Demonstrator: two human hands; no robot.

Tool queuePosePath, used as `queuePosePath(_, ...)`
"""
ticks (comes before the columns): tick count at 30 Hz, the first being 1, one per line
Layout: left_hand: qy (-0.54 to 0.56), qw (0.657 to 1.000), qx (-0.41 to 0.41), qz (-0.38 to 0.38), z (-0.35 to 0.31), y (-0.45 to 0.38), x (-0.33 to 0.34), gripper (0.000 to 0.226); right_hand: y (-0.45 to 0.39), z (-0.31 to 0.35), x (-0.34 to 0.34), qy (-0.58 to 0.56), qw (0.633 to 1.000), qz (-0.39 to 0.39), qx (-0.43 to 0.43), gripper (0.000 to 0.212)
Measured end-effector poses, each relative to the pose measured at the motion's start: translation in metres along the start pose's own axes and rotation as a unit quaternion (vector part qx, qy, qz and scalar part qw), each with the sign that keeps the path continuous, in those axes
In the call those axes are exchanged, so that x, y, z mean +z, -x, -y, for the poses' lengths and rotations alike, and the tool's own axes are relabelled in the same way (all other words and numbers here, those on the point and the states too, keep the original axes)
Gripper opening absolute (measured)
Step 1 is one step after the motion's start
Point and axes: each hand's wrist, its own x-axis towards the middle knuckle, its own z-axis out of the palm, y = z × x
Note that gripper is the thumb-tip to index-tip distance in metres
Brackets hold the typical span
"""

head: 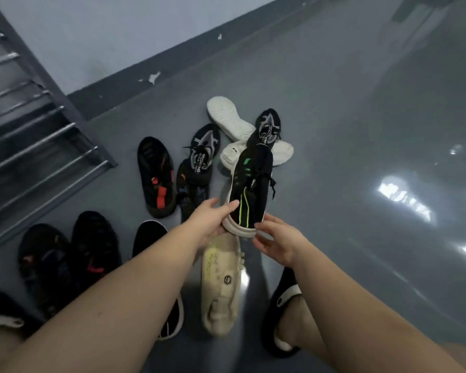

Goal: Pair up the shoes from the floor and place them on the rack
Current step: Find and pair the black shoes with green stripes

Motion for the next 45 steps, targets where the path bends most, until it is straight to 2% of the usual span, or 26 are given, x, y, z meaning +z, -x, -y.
queuePosePath(3,0.03,0.999,-0.012,0.034,0.022,0.046,-0.051,0.042,0.018,-0.031,0.026,0.055,0.997,0.056,0.022,0.049)
queuePosePath(5,0.047,0.999,-0.012,0.019,0.041,0.073,-0.084,0.031,0.028,-0.054,0.046,0.112,0.989,0.087,0.034,0.049)
queuePosePath(8,0.093,0.995,-0.016,-0.02,0.068,0.108,-0.126,0.028,0.042,-0.09,0.08,0.196,0.974,0.105,0.041,0.044)
queuePosePath(11,0.13,0.989,-0.029,-0.056,0.093,0.132,-0.161,0.024,0.048,-0.126,0.107,0.229,0.965,0.116,0.044,0.043)
queuePosePath(16,0.15,0.983,-0.047,-0.098,0.132,0.155,-0.204,0.035,0.057,-0.173,0.13,0.311,0.94,0.131,0.037,0.045)
queuePosePath(22,0.177,0.974,-0.065,-0.123,0.156,0.153,-0.222,0.036,0.048,-0.191,0.136,0.321,0.941,0.096,0.045,0.047)
queuePosePath(26,0.165,0.973,-0.088,-0.139,0.173,0.146,-0.233,0.039,0.031,-0.187,0.125,0.34,0.94,0.04,0.016,0.05)
queuePosePath(29,0.167,0.969,-0.109,-0.143,0.181,0.138,-0.241,0.042,0.015,-0.185,0.115,0.326,0.945,0.002,0.026,0.047)
queuePosePath(36,0.194,0.962,-0.119,-0.15,0.193,0.121,-0.246,0.049,-0.014,-0.189,0.107,0.327,0.943,-0.011,0.065,0.038)
queuePosePath(38,0.201,0.958,-0.127,-0.16,0.198,0.115,-0.247,0.051,-0.024,-0.194,0.105,0.343,0.934,-0.001,0.096,0.038)
queuePosePath(41,0.223,0.949,-0.146,-0.168,0.206,0.109,-0.247,0.052,-0.031,-0.198,0.106,0.37,0.918,0.011,0.142,0.027)
queuePosePath(45,0.244,0.944,-0.156,-0.159,0.209,0.105,-0.247,0.047,-0.042,-0.2,0.107,0.369,0.917,-0.003,0.151,0.037)
